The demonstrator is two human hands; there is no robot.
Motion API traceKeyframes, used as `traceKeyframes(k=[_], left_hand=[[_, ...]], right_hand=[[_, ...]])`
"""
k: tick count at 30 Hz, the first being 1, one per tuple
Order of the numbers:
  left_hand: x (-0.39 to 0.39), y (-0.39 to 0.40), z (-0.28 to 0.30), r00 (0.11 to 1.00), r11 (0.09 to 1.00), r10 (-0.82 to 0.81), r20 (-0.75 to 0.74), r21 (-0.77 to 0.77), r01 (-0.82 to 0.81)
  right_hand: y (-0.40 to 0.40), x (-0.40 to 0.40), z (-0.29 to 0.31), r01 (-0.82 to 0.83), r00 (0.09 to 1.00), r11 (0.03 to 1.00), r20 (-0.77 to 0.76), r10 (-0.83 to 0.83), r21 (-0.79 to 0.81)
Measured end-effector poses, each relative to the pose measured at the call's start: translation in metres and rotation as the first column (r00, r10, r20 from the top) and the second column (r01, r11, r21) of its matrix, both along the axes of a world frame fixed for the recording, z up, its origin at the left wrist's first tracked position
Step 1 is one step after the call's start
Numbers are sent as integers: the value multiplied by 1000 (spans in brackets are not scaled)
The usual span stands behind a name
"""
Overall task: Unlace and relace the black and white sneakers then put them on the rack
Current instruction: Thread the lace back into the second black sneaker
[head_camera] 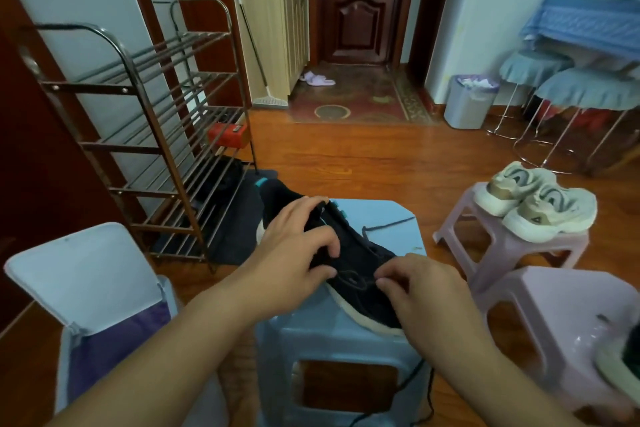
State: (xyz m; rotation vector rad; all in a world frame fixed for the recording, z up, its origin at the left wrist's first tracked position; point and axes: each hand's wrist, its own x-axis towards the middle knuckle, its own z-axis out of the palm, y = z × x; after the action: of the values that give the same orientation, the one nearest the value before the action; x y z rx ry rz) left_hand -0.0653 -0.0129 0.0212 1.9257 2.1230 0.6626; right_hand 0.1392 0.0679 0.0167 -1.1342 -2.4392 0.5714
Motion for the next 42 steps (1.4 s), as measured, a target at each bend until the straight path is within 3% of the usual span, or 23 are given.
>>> traceKeyframes(k=[10,35,42], left_hand=[[19,6,2,988,991,132,81,-13,-131],[17,4,1,987,992,123,101,-30,-121],[9,5,-1,991,997,66,117,-34,-63]], right_hand=[[-15,-8,-30,31,994,980,-107,-10,194],[-13,-12,-33,0,990,996,-140,12,85],[-17,-26,-35,106,975,990,-204,-86,92]])
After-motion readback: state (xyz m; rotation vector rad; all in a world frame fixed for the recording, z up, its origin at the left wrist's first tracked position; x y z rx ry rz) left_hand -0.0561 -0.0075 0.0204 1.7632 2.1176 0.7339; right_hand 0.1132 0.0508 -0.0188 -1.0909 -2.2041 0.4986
